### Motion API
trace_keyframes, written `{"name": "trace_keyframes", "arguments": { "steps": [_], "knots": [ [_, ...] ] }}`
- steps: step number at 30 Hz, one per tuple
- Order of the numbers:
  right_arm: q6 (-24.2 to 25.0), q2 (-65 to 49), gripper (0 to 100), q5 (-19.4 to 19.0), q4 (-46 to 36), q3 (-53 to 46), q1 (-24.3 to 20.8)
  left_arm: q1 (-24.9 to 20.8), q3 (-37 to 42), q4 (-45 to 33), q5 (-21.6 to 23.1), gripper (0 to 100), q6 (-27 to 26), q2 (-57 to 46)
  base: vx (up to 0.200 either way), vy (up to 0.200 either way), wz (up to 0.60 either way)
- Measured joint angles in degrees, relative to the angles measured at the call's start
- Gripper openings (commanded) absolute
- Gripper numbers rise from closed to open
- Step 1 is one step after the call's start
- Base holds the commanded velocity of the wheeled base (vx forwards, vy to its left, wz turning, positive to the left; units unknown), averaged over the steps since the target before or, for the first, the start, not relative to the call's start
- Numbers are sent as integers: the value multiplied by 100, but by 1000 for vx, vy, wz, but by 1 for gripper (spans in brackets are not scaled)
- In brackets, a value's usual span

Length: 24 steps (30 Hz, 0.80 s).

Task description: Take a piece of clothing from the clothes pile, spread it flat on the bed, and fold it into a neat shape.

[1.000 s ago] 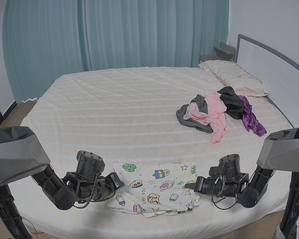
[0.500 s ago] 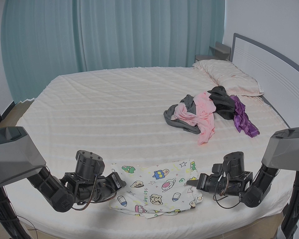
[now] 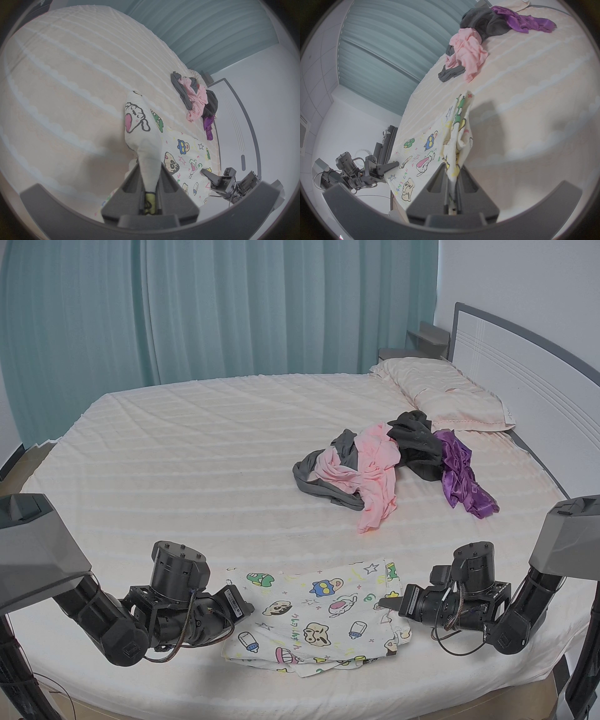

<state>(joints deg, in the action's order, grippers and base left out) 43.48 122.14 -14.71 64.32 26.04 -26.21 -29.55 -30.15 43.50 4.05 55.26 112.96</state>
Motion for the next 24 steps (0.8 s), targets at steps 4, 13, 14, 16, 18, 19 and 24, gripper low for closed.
{"name": "trace_keyframes", "arguments": {
  "steps": [4, 13, 14, 16, 18, 19, 24],
  "knots": [
    [-5, -28, 0, 46, -5, -5, 22, 0, 0, 2, 2, 0, 0, 0, 0, -200, 0],
    [-22, -34, 0, 66, 0, -66, 46, -7, 0, 5, 2, 0, 158, 5, 0, -22, 0],
    [-22, -33, 0, 68, -2, -68, 48, -11, 0, 2, 2, 0, 163, 7, 0, 0, 0],
    [-24, -28, 0, 71, -5, -82, 48, -10, 16, 5, 2, 100, 169, 16, 0, 0, 0],
    [-35, -23, 0, 76, -7, -88, 48, -11, 68, 16, 2, 100, 174, 18, 0, 0, 0],
    [-43, -20, 100, 76, -7, -93, 48, -10, 83, 16, 0, 100, 176, 20, 0, 0, 0],
    [-108, 5, 100, 84, -16, -229, 52, -5, 256, 10, -22, 100, 174, 16, 0, 0, 0]
  ]
}}
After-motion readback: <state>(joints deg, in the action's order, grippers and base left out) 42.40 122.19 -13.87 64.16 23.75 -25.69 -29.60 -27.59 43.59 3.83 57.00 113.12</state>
